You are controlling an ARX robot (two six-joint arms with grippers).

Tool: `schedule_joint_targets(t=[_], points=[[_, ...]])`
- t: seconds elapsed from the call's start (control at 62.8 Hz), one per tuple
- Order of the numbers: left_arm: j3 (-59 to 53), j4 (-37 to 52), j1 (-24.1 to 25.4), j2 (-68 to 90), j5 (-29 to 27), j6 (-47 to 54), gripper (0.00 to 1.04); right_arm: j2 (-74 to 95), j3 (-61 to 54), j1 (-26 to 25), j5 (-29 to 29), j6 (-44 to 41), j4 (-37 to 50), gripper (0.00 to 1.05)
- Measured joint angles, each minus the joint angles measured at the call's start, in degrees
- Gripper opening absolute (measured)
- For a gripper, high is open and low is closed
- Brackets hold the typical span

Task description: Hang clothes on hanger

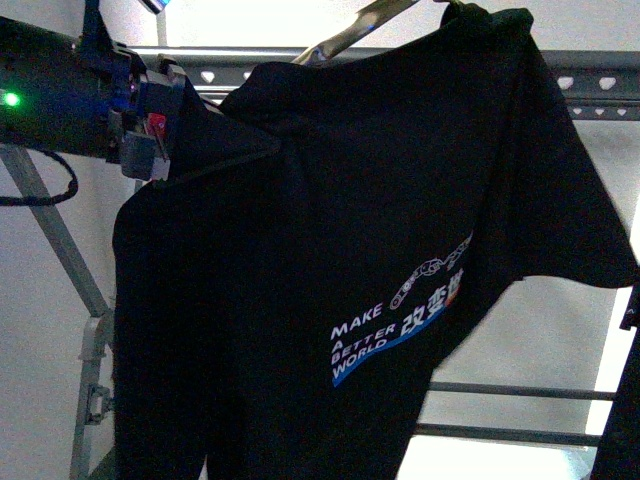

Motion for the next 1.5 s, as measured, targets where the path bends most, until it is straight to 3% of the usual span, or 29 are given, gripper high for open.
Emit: schedule_joint_targets(t=[0.175, 0.366, 0.621, 0.891, 1.385, 1.432, 1.496], points=[[13.6, -4.5, 0.7, 9.9, -1.8, 15.6, 0.04, 0.0, 0.0, 0.0, 0.0, 0.0, 0.0, 0.97], [26.3, -10.4, -0.7, 16.5, -4.8, 24.1, 0.04, 0.0, 0.0, 0.0, 0.0, 0.0, 0.0, 0.97], [29.2, -10.9, -5.6, 17.9, -5.9, 34.9, 0.04, 0.0, 0.0, 0.0, 0.0, 0.0, 0.0, 0.97], [31.4, -19.4, -7.6, 18.9, -6.4, 35.0, 0.04, 0.0, 0.0, 0.0, 0.0, 0.0, 0.0, 0.97], [33.9, -17.1, -9.4, 19.2, -7.3, 32.3, 0.04, 0.0, 0.0, 0.0, 0.0, 0.0, 0.0, 0.97], [33.9, -17.1, -9.4, 19.2, -7.3, 32.3, 0.04, 3.8, 2.4, -4.5, -13.0, -0.1, -5.2, 0.97], [33.9, -17.1, -9.3, 19.2, -7.4, 32.3, 0.04, 15.6, 7.3, -16.3, -33.5, 0.1, -3.7, 0.97]])
